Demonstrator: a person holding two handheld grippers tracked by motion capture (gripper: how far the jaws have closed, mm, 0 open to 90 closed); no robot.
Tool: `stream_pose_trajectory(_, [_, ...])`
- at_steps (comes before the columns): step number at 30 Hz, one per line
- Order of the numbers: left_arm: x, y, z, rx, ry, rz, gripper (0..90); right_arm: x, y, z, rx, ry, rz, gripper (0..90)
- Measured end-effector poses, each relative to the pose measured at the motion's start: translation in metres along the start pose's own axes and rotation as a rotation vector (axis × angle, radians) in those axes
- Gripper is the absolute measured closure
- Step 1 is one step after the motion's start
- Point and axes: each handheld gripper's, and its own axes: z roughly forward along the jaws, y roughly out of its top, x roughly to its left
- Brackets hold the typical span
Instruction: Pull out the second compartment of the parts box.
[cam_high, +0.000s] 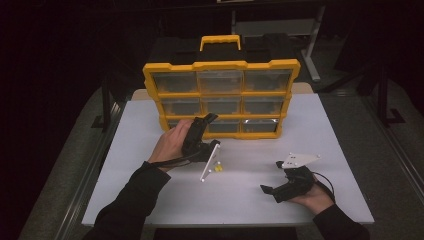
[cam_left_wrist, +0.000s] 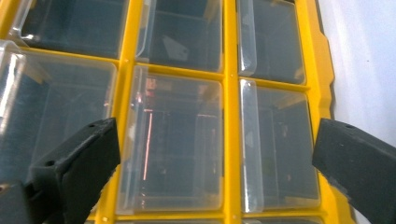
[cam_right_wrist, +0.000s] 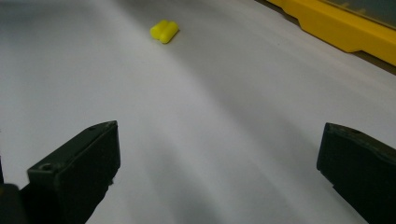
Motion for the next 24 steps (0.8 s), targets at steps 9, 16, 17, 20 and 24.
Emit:
stream_pose_trajectory(9, [0.008,0.001,0.0,-0.002,0.006,0.008,5.4,0.001,0.0,0.0,-0.002,0.0,0.0,0.0])
stream_pose_trajectory(16, [0.016,0.003,-0.001,-0.011,0.024,0.016,4.7,0.001,0.0,0.0,-0.002,0.001,-0.001,0.0])
stream_pose_trajectory(17, [0.017,0.004,-0.001,-0.01,0.025,0.015,4.3,0.001,0.0,0.0,-0.002,0.001,-0.002,0.0])
stream_pose_trajectory(20, [0.021,0.005,-0.001,-0.012,0.028,0.016,3.3,0.001,0.0,-0.001,-0.003,0.001,0.0,0.0])
stream_pose_trajectory(24, [0.025,0.006,-0.001,-0.015,0.03,0.014,1.9,0.001,0.0,-0.001,-0.004,0.002,-0.002,0.0])
